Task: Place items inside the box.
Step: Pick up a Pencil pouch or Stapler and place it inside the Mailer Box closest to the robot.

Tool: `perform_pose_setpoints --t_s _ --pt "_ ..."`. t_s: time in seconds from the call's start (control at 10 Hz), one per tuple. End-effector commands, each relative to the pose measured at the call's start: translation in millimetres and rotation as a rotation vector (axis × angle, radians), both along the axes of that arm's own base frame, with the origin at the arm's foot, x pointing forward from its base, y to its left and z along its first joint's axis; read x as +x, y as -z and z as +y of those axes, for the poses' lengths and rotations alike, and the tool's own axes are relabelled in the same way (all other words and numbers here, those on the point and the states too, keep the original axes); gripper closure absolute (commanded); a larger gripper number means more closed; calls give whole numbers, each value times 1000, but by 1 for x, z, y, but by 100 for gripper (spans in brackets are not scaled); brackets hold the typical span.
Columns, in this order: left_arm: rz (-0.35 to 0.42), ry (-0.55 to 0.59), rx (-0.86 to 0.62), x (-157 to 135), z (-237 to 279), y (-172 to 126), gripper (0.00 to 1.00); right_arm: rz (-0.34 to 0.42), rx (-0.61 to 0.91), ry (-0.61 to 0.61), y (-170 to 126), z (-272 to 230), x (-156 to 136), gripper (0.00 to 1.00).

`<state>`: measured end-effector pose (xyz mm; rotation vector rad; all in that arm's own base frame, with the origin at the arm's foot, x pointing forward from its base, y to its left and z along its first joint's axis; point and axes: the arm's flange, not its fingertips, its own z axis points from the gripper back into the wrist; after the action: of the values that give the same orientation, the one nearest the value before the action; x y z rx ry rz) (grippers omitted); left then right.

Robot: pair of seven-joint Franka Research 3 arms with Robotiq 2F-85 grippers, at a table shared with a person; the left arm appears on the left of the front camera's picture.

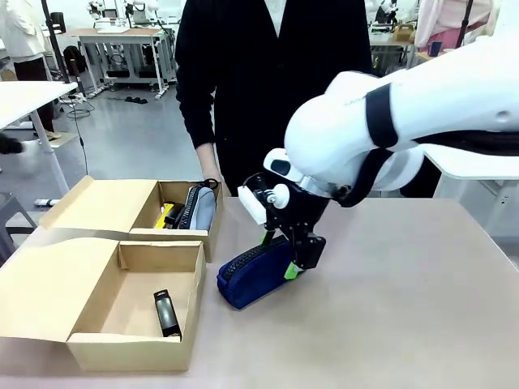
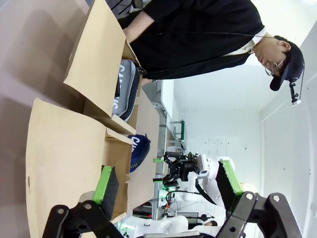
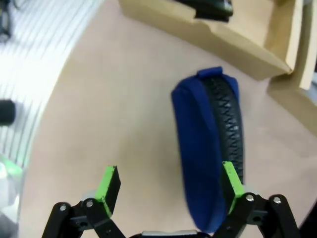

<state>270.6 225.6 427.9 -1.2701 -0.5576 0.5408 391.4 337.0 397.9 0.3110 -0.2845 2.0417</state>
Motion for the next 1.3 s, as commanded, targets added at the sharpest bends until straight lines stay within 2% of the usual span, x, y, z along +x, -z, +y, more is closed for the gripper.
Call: perform_pose_setpoints --t_s 0.0,0.1,0.2,0.3,0.4,0.5,0.7,0.9,1.2 --pt "-24 4 -3 -2 -1 -1 0 -137 -72 -61 5 35 5 0" --pt "-24 4 -3 -2 -1 -1 0 -193 -111 -57 5 44 8 0" --pt "-24 4 -3 -2 -1 -1 0 -213 -151 -64 6 48 11 0" --pt "-24 4 -3 -2 -1 -1 0 -204 -213 -77 14 54 17 0" --pt "-24 4 -3 -2 -1 -1 0 -219 -235 -77 21 59 18 0" --pt "-24 4 -3 -2 -1 -1 0 -197 -237 -99 30 65 18 0" --pt "-24 4 -3 -2 -1 -1 0 -242 -309 -75 53 71 21 0" --pt "-24 4 -3 -2 -1 -1 0 -200 -355 -98 68 70 20 0" --pt "-24 4 -3 -2 -1 -1 0 -197 -374 -78 73 70 19 0"
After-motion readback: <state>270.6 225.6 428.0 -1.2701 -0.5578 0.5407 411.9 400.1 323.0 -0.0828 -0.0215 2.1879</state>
